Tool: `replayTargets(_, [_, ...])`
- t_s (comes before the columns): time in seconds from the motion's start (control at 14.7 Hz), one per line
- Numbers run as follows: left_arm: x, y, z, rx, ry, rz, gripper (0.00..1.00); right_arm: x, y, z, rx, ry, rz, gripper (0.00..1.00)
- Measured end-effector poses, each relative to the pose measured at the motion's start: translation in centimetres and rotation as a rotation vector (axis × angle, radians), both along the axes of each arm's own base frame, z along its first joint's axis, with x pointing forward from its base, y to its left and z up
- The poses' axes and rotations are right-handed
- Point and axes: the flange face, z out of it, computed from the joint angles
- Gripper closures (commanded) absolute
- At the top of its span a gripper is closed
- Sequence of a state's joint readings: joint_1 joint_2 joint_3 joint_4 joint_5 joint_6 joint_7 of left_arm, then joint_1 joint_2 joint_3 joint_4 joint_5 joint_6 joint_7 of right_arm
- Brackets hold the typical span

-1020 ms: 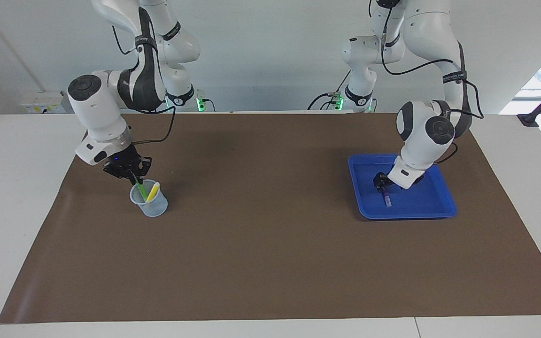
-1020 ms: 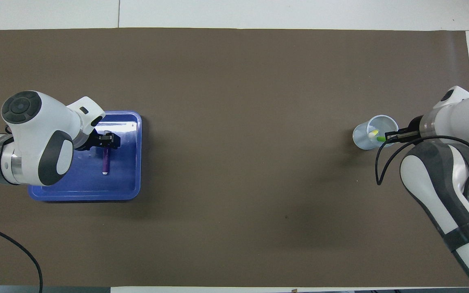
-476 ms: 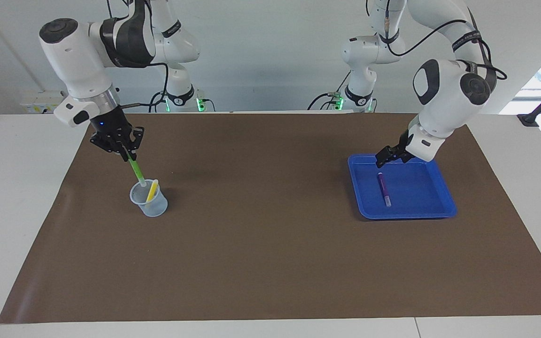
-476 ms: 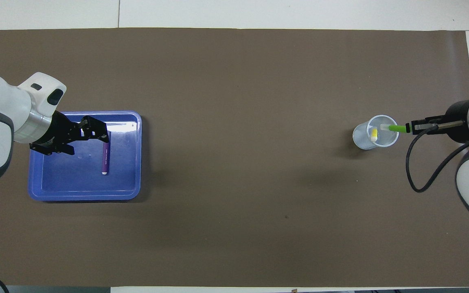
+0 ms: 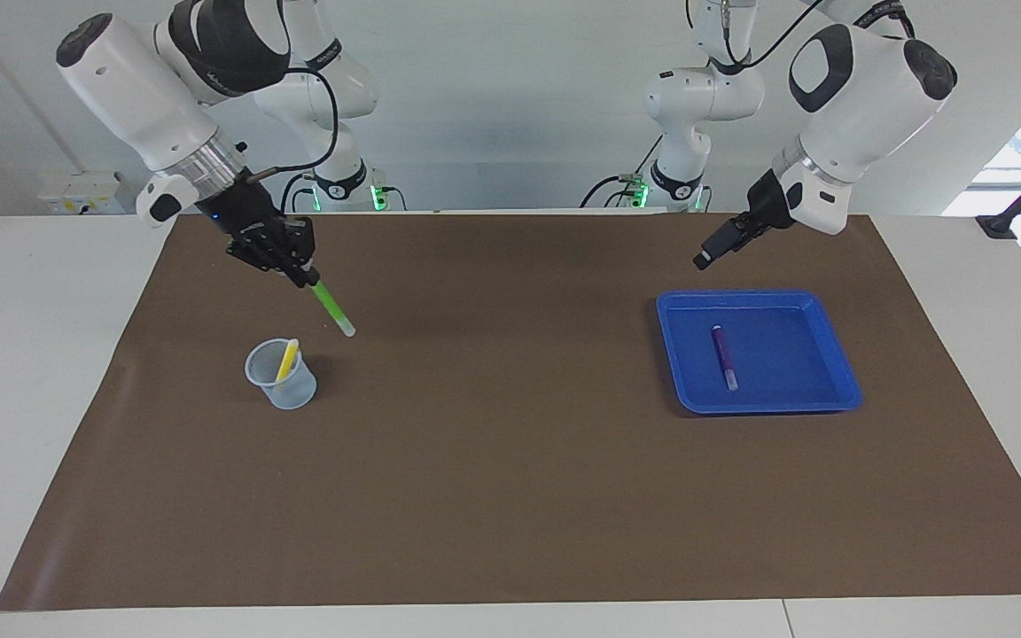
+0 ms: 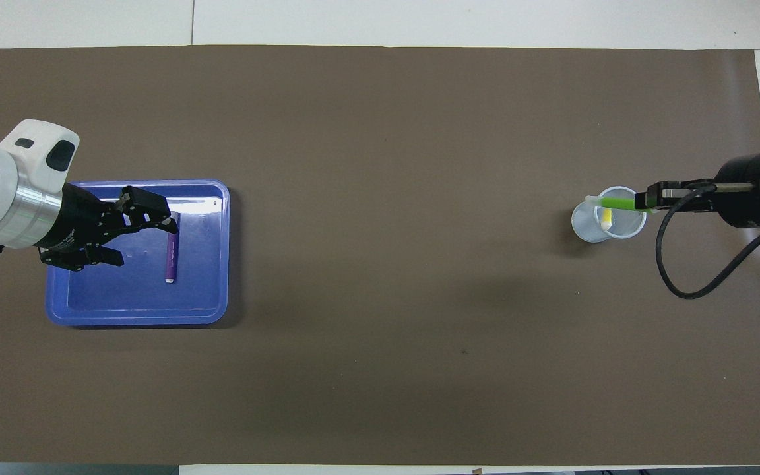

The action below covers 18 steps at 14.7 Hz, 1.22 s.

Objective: Right arm passes pens to left for tray arrangement
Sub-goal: 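Lift the green pen toward the left gripper while it approaches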

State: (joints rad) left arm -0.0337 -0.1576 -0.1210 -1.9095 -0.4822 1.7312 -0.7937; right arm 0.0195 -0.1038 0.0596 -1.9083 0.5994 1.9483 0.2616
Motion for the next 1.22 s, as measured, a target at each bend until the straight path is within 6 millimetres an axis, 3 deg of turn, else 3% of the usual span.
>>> replayTargets(0.41, [-0.2,-1.3,3.0,-0.209,0.145,0.367,0.00,-0.3,9.7,2.1,0.266,0.104,-0.279,1.00])
replayTargets(0.82, [-2.8,-4.0,7.6,-0.283,0.181,0.611,0.00,-1.0,16.5,4.5,0.360,0.265,-0.404,1.00])
replayTargets(1.22, [-4.6,-9.1,7.5,-0.315,0.294,0.785,0.00,-3.6,22.3,4.7,0.363,0.379,-0.409,1.00])
